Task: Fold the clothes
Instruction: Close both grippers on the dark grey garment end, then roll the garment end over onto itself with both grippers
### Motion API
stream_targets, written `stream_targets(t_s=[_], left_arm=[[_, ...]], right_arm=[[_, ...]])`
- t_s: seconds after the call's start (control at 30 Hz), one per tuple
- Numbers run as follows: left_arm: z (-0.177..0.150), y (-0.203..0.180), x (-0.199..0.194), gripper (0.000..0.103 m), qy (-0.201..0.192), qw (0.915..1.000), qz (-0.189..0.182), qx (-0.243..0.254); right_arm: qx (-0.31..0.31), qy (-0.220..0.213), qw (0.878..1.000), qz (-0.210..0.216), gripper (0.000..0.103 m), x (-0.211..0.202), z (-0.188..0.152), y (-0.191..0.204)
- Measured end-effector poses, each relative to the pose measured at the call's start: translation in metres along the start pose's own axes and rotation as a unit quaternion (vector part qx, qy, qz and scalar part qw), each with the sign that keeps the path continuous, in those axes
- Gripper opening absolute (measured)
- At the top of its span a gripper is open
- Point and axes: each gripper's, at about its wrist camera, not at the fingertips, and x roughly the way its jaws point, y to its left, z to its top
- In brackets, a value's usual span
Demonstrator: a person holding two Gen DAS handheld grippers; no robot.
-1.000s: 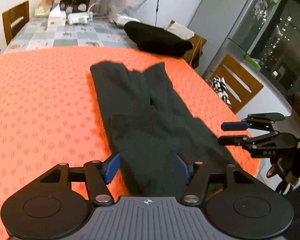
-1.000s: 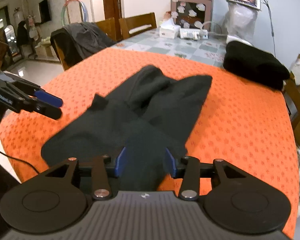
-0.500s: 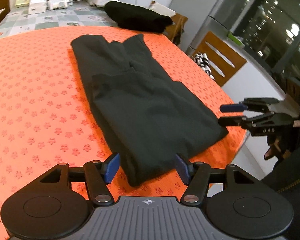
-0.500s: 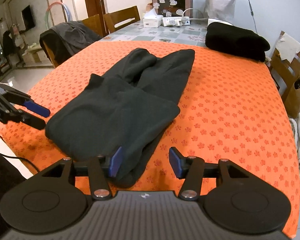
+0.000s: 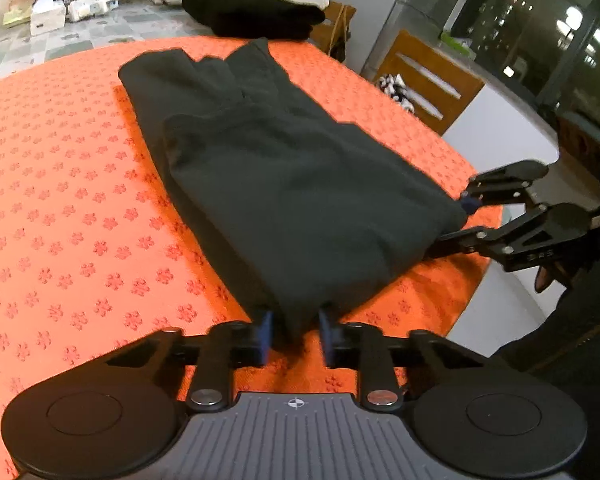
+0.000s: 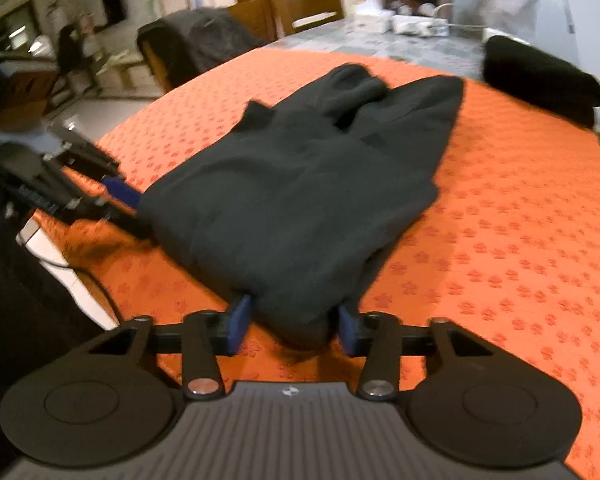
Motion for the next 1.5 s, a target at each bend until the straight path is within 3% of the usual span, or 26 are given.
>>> stream_targets(t_s=[0.13,0.33,0.57,0.77,0.87,1.1,1.37,1.5], left_arm=[[0.002,0.000,-0.009,0.016,-0.022,0.9998,-0.001,-0.003],[0.039,0.005,-0.037,0.015,-0.080,0.9943,-0.021,-0.068],[0.095,0.024,-0.047,0.014,-0.148,0.9763,-0.006,-0.157],[0.146,0.048,-0.032,0.013,-0.186,0.9615,0.028,-0.200],[0.173,0.069,-0.015,0.013,-0.189,0.9549,0.044,-0.225],[0.193,0.119,0.044,0.013,-0.146,0.9474,0.080,-0.273],[0.215,0.176,0.111,0.013,-0.095,0.9327,0.119,-0.327],[0.206,0.185,0.123,0.015,-0.083,0.9300,0.123,-0.336]], right_arm=[[0.019,-0.007,1.000,0.013,0.025,-0.014,0.012,-0.005],[0.050,-0.038,0.998,0.024,0.024,-0.052,0.050,-0.018],[0.097,-0.057,0.993,0.042,0.024,-0.062,0.114,-0.064],[0.147,-0.070,0.985,0.049,0.024,-0.041,0.165,-0.113],[0.175,-0.069,0.981,0.050,0.023,-0.020,0.189,-0.139],[0.220,-0.044,0.974,0.036,0.023,0.055,0.232,-0.194],[0.225,0.007,0.974,0.014,0.023,0.137,0.242,-0.225],[0.214,0.016,0.977,0.004,0.023,0.153,0.238,-0.226]])
